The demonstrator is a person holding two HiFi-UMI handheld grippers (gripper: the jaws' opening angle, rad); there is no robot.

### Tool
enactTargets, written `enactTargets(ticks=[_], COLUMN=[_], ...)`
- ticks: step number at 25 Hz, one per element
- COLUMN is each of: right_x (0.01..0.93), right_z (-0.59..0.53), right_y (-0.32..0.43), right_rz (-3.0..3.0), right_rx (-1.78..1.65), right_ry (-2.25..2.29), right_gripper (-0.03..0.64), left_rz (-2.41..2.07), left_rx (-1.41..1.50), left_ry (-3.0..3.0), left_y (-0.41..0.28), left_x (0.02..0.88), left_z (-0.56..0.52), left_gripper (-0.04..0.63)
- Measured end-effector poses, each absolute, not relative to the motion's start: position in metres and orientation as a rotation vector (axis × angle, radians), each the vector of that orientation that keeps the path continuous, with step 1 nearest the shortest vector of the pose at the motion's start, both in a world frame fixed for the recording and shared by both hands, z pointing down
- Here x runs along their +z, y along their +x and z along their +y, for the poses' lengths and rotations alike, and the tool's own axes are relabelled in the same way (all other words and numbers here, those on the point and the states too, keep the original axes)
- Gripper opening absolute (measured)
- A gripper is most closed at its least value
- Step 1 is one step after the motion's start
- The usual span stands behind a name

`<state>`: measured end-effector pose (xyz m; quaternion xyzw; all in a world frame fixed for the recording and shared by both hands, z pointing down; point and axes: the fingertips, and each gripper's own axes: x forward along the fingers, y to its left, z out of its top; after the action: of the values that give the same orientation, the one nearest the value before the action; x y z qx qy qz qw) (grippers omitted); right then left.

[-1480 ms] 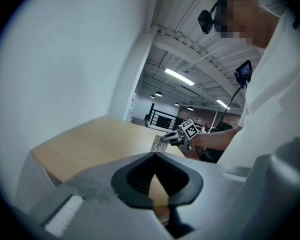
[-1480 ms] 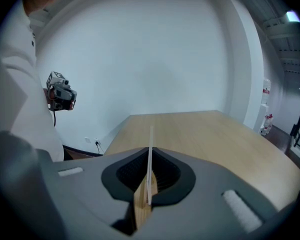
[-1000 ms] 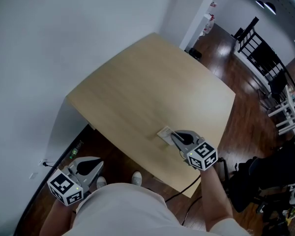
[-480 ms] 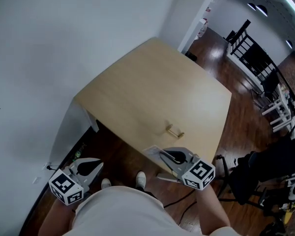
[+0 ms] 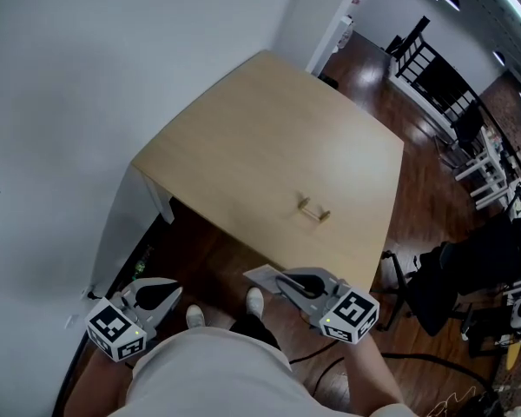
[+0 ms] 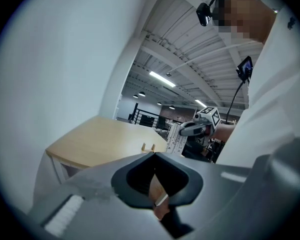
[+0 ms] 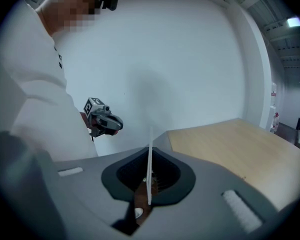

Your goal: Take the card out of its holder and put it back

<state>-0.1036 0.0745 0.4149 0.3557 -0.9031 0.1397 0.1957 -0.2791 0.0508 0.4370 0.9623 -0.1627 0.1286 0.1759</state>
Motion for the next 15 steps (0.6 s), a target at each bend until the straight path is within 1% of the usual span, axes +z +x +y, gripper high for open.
enactTargets(ticks=[6,15], right_x=[0.417,0.417], right_z=[0.071,0.042], right_y=[-0.085,-0.024], right_rz=[-2.505,-2.475], right_rx=[0.395,0.365], right_ry=[1.045,1.05], right_gripper=[0.021,0.021], left_rz=[-0.421,-0.474], left_rx=[0.342,0.329], left_ry=[2.737,2.714], left_y=[-0.268,-0.241], left_x=[0.436,0.437], left_z=[0.049,0.038], left_gripper=[0.005,0.005])
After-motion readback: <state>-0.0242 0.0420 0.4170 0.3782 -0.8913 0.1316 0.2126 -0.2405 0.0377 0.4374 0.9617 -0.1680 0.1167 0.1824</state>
